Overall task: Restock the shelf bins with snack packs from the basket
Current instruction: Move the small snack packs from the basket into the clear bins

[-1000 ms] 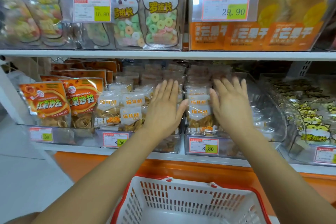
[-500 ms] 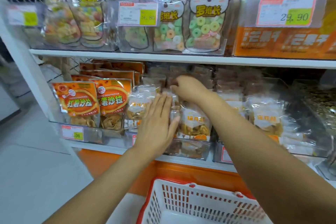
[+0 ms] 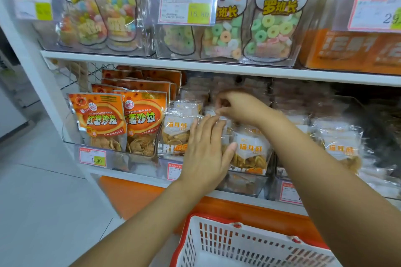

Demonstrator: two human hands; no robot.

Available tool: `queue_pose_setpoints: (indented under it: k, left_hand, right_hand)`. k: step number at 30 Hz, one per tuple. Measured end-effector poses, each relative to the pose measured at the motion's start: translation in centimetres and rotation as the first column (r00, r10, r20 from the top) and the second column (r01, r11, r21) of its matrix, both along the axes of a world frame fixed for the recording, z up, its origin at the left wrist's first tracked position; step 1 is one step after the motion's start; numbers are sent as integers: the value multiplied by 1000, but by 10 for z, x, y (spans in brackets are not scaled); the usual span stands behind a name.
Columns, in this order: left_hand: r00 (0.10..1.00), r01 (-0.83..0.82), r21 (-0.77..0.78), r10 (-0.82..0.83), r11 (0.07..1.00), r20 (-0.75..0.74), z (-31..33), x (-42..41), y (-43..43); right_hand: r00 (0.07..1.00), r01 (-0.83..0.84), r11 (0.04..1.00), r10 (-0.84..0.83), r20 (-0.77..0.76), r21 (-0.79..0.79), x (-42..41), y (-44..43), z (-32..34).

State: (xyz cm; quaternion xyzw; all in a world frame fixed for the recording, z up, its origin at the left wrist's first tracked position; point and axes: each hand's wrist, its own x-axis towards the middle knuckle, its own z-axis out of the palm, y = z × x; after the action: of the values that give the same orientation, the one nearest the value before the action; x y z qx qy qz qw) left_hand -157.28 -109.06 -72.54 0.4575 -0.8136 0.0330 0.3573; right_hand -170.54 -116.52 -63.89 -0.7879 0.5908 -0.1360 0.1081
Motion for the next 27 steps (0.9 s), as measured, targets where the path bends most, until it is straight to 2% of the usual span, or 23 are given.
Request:
queue_pose_setpoints:
  k: [5,9,12,15,19,22,27]
  left_hand:
    - [1000,1,6,-1,1000,21,8,-5,-9]
    - [997,-30,43,27,999,73,10,-11,-27]
    - [997,-44,58,40,997,72,8,-12,-30]
    - [997,-33,65,29,997,67,6,-10,-31]
    - [998,-21,61,17,998,68,5,-9,-30]
    - [998,-27,59,23,998,62,5,-8,-29]
    - [998,-45,65,41,997,56,6,-6,-30]
  right_hand:
    - [984,175,969,-177,4,-174,-6,4,-14]
    - [981,190,975,-194,-25,-118,-2,3,-9]
    - [982,183,972,-173,72,-148,-5,16,0]
    - [965,255,919,-222,142,-300,-12,45,-6]
    - [946,283,819,-325,4,-498,-7,82,-45]
    - [914,317,819,-399,-78,-479,-7,88,-68]
    - [911,302,828,-397,-115,-472,-13,64,-63]
